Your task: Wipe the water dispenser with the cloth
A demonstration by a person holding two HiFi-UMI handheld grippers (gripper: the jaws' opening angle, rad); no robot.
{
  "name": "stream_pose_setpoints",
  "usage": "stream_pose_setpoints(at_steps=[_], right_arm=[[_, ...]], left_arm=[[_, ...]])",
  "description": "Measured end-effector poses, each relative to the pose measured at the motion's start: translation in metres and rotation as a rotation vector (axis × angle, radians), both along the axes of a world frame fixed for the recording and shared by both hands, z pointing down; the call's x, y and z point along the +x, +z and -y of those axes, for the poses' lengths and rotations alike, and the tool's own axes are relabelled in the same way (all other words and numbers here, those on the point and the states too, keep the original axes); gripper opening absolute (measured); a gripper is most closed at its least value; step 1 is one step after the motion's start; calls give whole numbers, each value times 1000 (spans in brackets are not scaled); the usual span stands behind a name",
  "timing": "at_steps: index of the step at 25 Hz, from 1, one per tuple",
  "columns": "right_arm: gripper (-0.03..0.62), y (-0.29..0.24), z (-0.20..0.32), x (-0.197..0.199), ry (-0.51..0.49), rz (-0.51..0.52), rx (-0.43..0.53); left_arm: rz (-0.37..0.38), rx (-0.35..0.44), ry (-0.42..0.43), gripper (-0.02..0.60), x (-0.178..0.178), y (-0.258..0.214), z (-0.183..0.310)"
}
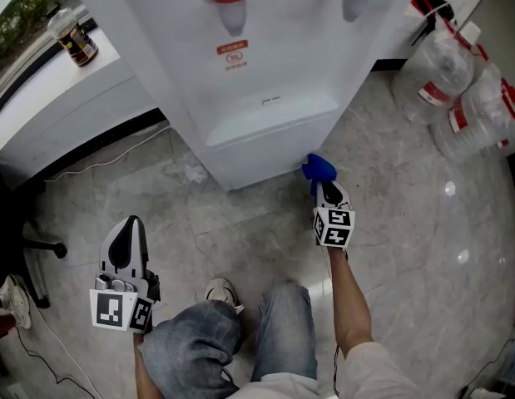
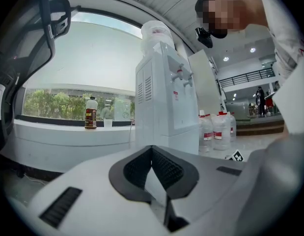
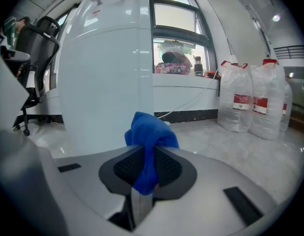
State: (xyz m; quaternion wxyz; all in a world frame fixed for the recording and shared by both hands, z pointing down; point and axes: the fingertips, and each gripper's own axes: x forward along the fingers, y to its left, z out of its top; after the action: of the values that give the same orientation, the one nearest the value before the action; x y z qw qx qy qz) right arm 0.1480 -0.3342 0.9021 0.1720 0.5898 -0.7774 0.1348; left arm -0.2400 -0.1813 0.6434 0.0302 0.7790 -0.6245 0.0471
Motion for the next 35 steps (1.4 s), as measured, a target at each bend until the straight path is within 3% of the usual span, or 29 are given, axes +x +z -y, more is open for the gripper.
stream_pose_setpoints(at_steps=[5,11,20,27,35], right_arm=[[66,-54,-68,-34,-14,34,-30],[66,-191,-113,-76,-49,84,-40],[66,-434,-164,-117,-144,91,17],[66,-590,-215,-130,-210,66,-14],[66,-735,-282,-125,-222,91,75]], left_arm=[[-3,9,-18,12,-16,-30,4],[58,10,-19,12,-28,-132,5],[-57,-76,9,12,-16,-295,-50],[-128,-118,47,12,11,-430,-97],[-120,-64,96,12,53,-556,-159]])
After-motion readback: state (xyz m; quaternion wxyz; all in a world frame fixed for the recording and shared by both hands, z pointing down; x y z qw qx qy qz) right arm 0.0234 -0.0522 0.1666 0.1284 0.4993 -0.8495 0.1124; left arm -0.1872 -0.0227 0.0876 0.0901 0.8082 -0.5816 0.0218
